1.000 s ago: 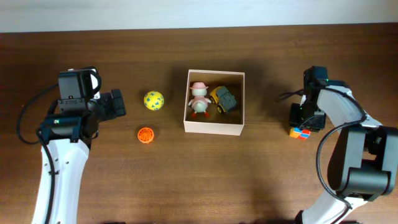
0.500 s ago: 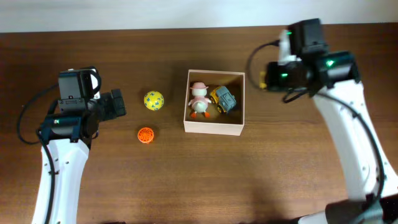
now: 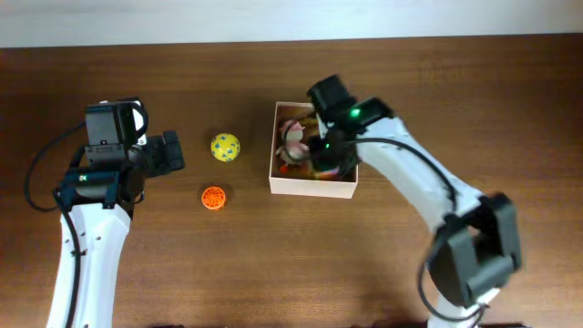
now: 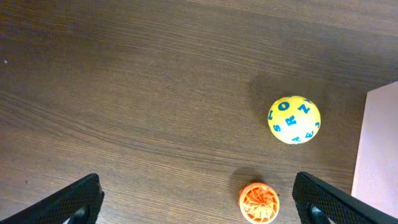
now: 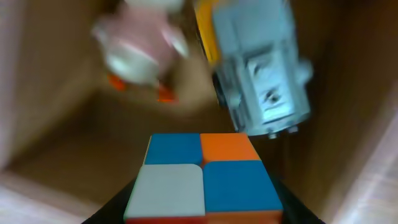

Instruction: Pack container

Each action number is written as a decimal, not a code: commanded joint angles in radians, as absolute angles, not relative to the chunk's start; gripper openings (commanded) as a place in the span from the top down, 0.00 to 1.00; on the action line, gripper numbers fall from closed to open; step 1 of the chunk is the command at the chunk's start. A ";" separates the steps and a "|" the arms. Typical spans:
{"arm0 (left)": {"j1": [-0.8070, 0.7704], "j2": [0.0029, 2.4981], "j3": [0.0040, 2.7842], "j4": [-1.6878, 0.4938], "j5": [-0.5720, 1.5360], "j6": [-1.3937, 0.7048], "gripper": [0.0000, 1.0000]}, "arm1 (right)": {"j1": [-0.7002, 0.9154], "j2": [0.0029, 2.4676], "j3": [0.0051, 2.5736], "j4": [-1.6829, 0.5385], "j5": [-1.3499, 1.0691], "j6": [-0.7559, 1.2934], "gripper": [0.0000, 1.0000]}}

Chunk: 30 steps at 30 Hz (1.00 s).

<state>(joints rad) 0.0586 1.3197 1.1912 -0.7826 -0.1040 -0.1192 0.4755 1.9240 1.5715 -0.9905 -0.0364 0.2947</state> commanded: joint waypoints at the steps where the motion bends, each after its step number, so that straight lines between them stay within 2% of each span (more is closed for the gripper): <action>1: 0.062 1.325 1.215 -0.783 -0.097 -0.103 0.01 | 0.478 1.933 1.568 -0.987 -0.008 0.347 0.64; 2: 0.062 1.325 1.215 -0.783 -0.097 -0.103 0.01 | 0.478 1.933 1.563 -0.989 -0.007 0.347 0.63; 5: 0.062 1.325 1.215 -0.783 -0.097 -0.103 0.01 | 0.478 1.933 1.558 -1.006 -0.007 0.346 0.43; 8: 0.062 1.325 1.215 -0.783 -0.097 -0.103 0.01 | 0.478 1.925 1.559 -1.010 -0.006 0.332 0.34; 9: 0.062 1.325 1.215 -0.783 -0.097 -0.103 0.01 | 0.478 1.917 1.563 -1.009 -0.002 0.315 0.23; 10: 0.062 1.325 1.215 -0.783 -0.097 -0.103 0.01 | 0.478 1.906 1.571 -1.010 0.009 0.299 0.19; 20: 0.062 1.325 1.215 -0.780 -0.076 -0.116 0.01 | 0.466 1.685 1.715 -1.079 0.096 0.266 0.11; 24: 0.062 1.325 1.215 -0.810 0.098 -0.126 0.01 | 0.410 1.560 1.729 -1.102 0.094 0.277 0.02; 30: 0.062 1.331 1.216 -0.696 0.241 -0.104 0.01 | 0.239 1.421 1.729 -1.186 0.079 0.331 0.01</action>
<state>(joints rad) 0.0586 1.3197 1.1915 -0.7372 0.1120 -0.1196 0.3218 1.4666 1.7229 -1.1553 0.0647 0.2970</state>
